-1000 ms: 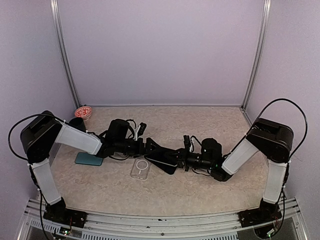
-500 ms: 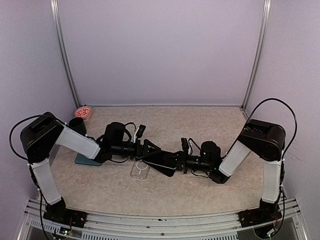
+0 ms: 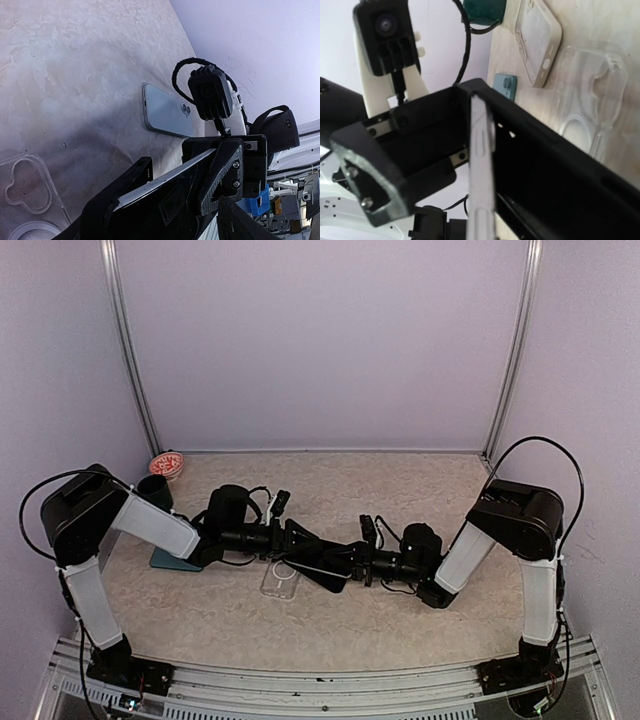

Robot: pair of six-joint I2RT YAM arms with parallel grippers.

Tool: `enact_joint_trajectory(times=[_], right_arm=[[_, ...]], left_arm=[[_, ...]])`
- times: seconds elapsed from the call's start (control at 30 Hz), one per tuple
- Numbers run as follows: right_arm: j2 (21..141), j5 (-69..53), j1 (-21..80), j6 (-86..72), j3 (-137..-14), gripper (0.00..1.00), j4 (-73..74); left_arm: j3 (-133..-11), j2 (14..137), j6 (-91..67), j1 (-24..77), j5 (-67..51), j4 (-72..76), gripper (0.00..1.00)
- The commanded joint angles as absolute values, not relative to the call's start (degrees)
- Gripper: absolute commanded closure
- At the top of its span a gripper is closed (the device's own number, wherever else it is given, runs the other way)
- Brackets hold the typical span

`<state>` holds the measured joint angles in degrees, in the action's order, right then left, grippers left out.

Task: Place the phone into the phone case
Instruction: Install the phone on the phone case.

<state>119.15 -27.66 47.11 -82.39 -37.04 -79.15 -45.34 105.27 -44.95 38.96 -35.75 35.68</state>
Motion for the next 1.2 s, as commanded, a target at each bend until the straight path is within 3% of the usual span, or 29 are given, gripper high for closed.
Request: enact_joint_trajectory(times=[0.0, 0.2, 0.47, 0.87, 1.17], right_arm=[[120.29, -28.49, 47.02, -82.38, -38.93, 1.00, -81.41], [120.69, -28.83, 47.02, -82.45, -38.80, 1.00, -81.45], [121.20, -29.19, 47.02, -82.66, -38.84, 1.00, -81.50], [120.72, -29.18, 46.93, -82.74, -38.78, 0.81, -79.18], [118.17, -28.36, 46.93, -81.20, -38.28, 0.72, -74.57]], left_arm=[[-45.29, 104.01, -43.72, 40.34, -39.48, 38.01, 0.33], [-45.26, 103.97, -43.95, 40.30, -39.72, 38.79, 0.43], [-45.68, 104.23, -44.53, 40.31, -40.24, 39.45, 0.49], [-45.46, 104.07, -45.38, 39.93, -40.98, 40.53, 0.55], [-45.33, 103.63, -45.53, 39.42, -40.98, 40.43, 0.61]])
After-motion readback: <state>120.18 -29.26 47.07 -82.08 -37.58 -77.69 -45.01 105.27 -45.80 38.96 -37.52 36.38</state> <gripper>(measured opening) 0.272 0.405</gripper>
